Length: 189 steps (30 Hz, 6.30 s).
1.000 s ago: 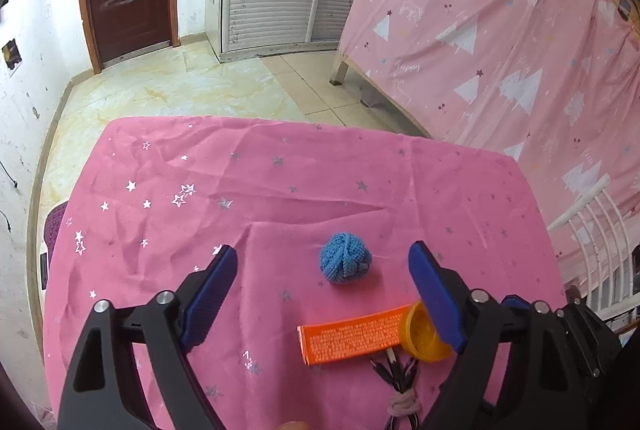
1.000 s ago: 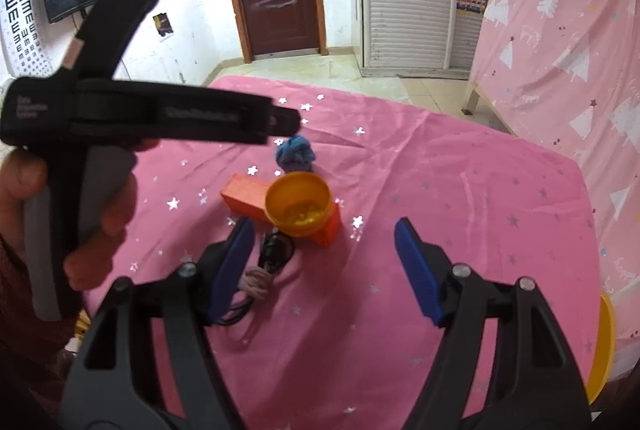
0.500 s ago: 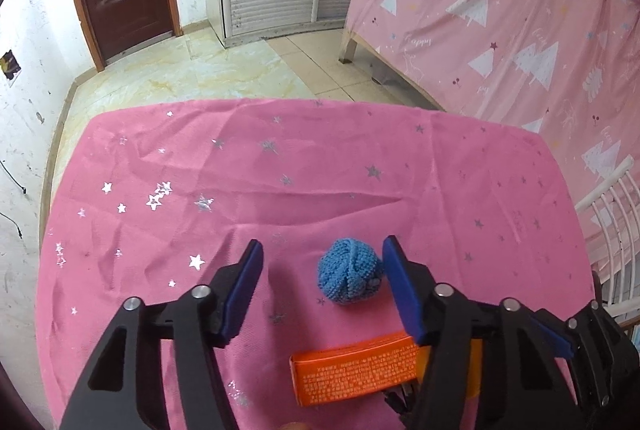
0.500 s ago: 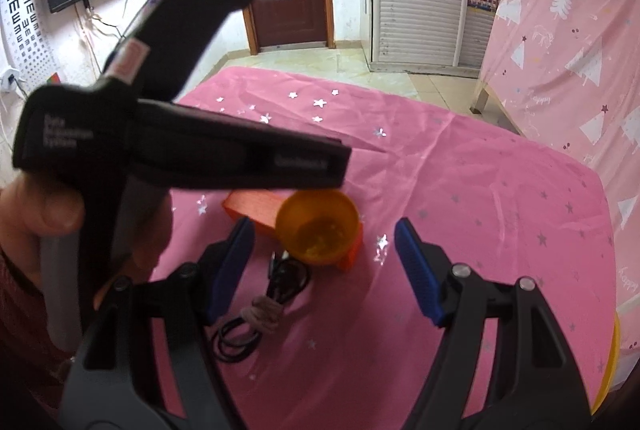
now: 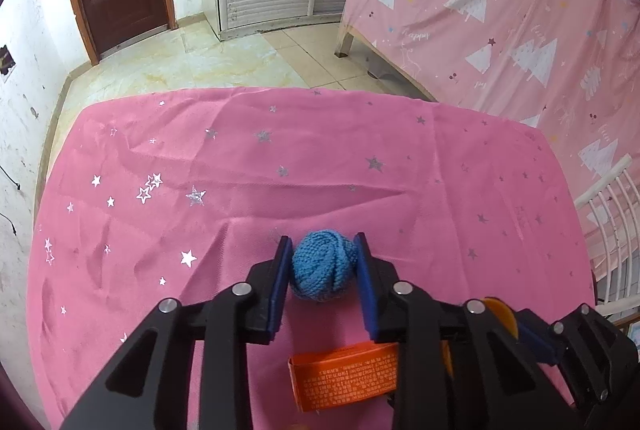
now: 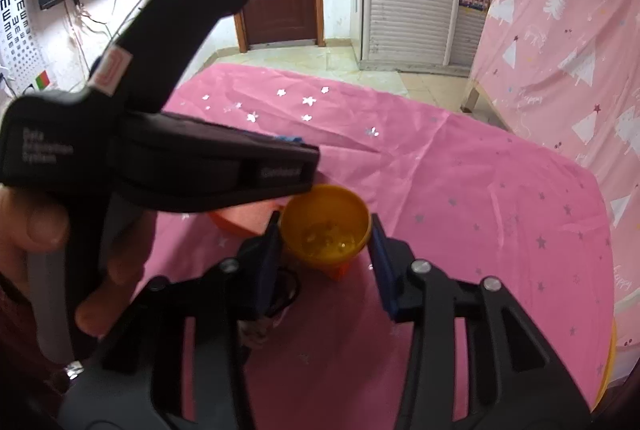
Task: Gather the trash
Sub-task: 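Grasp the blue yarn ball with the left tool while the right tool grasps the yellow cup, then carry the yarn ball and yellow cup to the yellow bin, then open both tools over the yellow bin to drop the yarn ball and cup, then move both tools back over the bed toward the orange box and cable, then grasp the black cable with the right tool while the left tool grasps the orange box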
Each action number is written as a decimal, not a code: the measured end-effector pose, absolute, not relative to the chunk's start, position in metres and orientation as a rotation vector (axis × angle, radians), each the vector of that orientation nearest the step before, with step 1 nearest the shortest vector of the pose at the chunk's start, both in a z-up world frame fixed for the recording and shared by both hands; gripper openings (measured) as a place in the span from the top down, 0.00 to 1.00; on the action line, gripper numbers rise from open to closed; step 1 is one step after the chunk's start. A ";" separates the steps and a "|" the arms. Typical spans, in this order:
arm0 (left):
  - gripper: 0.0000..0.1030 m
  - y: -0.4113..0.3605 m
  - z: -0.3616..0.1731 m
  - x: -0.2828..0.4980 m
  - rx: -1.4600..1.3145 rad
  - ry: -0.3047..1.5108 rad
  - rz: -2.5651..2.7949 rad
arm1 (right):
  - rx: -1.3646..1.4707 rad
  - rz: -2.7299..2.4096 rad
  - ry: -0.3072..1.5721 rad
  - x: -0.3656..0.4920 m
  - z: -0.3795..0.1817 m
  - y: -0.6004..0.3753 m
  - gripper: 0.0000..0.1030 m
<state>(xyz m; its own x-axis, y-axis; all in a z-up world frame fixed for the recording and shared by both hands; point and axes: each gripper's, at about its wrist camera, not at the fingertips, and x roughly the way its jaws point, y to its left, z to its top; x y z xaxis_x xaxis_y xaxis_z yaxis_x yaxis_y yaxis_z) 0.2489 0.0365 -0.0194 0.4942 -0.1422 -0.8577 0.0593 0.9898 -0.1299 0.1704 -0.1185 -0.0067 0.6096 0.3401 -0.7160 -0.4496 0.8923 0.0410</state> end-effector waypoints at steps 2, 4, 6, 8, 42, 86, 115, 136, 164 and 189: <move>0.76 0.038 -0.018 0.246 -0.088 1.042 -0.121 | -0.149 0.449 0.783 0.170 -0.005 -0.120 0.61; 0.76 0.039 -0.014 0.243 -0.089 1.033 -0.119 | -0.140 0.450 0.777 0.171 -0.002 -0.122 0.61; 0.76 0.041 -0.009 0.239 -0.089 1.023 -0.118 | -0.141 0.444 0.767 0.170 0.001 -0.125 0.61; 0.76 0.041 -0.005 0.237 -0.092 1.015 -0.117 | -0.138 0.442 0.760 0.167 0.003 -0.126 0.61; 0.77 -0.117 0.039 0.205 0.090 0.954 -0.239 | 0.097 0.242 0.668 0.141 0.011 -0.293 0.61; 0.77 -0.352 -0.025 0.180 0.252 1.050 -0.522 | 0.306 -0.145 0.751 0.144 -0.068 -0.508 0.61; 0.22 -0.307 -0.007 0.177 0.197 0.982 -0.459 | 0.265 -0.174 0.752 0.143 -0.065 -0.493 0.38; 0.13 -0.145 0.049 0.167 0.032 0.860 -0.292 | 0.101 -0.013 0.689 0.139 -0.009 -0.368 0.26; 0.13 0.030 0.044 0.166 -0.054 0.860 -0.147 | -0.015 0.384 0.779 0.119 -0.001 -0.181 0.22; 0.13 0.068 0.021 0.180 -0.118 0.914 -0.127 | -0.169 0.465 0.879 0.118 -0.027 -0.095 0.82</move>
